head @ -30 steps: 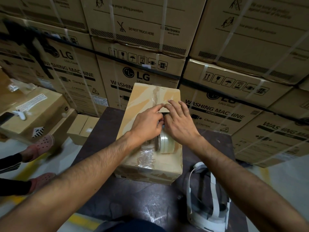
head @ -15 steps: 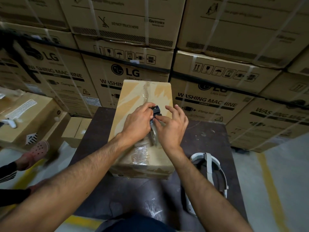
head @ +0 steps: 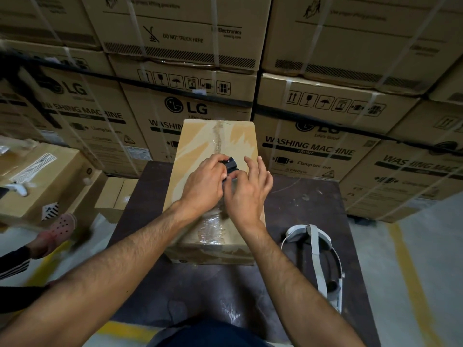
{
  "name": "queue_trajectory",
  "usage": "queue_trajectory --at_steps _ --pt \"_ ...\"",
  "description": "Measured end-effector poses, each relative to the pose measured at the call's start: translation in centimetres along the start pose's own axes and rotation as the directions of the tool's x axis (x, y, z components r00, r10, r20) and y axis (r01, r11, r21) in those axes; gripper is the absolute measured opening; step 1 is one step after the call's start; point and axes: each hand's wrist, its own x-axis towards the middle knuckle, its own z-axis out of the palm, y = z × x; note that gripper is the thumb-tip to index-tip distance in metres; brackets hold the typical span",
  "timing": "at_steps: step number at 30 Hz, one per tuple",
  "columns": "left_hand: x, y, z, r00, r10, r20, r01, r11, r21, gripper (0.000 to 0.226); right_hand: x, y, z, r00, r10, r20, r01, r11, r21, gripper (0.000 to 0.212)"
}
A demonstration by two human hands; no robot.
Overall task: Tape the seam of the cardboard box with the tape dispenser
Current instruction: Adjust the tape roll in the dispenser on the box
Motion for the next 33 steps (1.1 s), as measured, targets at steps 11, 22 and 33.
queue_trajectory --at_steps 11,22,33 --pt "-0.6 -0.6 -0.3 0.999 -0.018 0.027 0.018 1.0 -0.003 0.013 -0.5 0.3 -0.6 0.991 -0.079 -0.105 0.078 0.997 -0.016 0.005" --pt "-1.0 -0.3 -0.4 0.999 0.024 0.049 -0.021 0.998 -0.055 0.02 0.4 -0.5 -0.9 0.99 -0.129 0.06 0.14 0.96 -0.243 0.04" --pt "0.0 -1.8 -2.1 0.98 0.064 0.187 -0.021 0.974 -0.226 0.023 0.3 -0.4 -1.2 0.98 -0.127 0.152 0.17 0.933 -0.317 0.032"
